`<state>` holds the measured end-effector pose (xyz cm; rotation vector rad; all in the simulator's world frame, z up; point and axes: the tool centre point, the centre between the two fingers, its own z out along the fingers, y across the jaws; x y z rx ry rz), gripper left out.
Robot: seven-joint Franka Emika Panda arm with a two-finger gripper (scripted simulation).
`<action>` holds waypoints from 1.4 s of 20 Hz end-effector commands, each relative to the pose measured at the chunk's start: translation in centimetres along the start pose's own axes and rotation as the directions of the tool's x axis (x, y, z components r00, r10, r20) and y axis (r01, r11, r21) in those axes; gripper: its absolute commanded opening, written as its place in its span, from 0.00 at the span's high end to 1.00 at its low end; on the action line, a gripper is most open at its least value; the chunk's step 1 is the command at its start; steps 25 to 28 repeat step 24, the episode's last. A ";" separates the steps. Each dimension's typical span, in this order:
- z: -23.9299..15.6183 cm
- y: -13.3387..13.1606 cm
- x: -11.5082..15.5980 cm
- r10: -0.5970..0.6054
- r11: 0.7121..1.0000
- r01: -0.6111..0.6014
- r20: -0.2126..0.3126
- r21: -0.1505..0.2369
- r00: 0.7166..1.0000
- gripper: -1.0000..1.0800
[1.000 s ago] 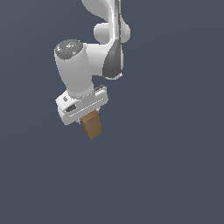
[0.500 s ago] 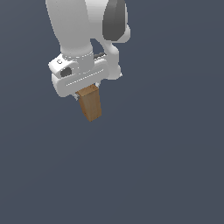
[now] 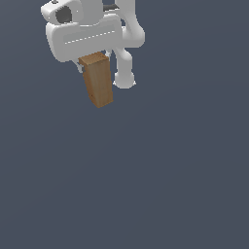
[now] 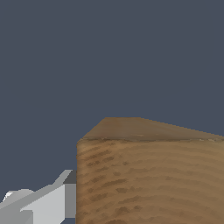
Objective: Pick up the object and move it to a goal position.
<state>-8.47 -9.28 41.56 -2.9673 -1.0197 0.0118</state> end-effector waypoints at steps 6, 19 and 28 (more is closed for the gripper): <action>-7.4 -2.0 -2.0 0.000 1.000 0.000 -0.006 -0.006 1.000 1.00; -12.5 -3.3 -3.2 0.000 1.000 0.000 -0.006 -0.006 1.000 1.00; -12.4 -3.2 -3.1 0.000 1.000 0.000 -0.006 -0.006 1.000 1.00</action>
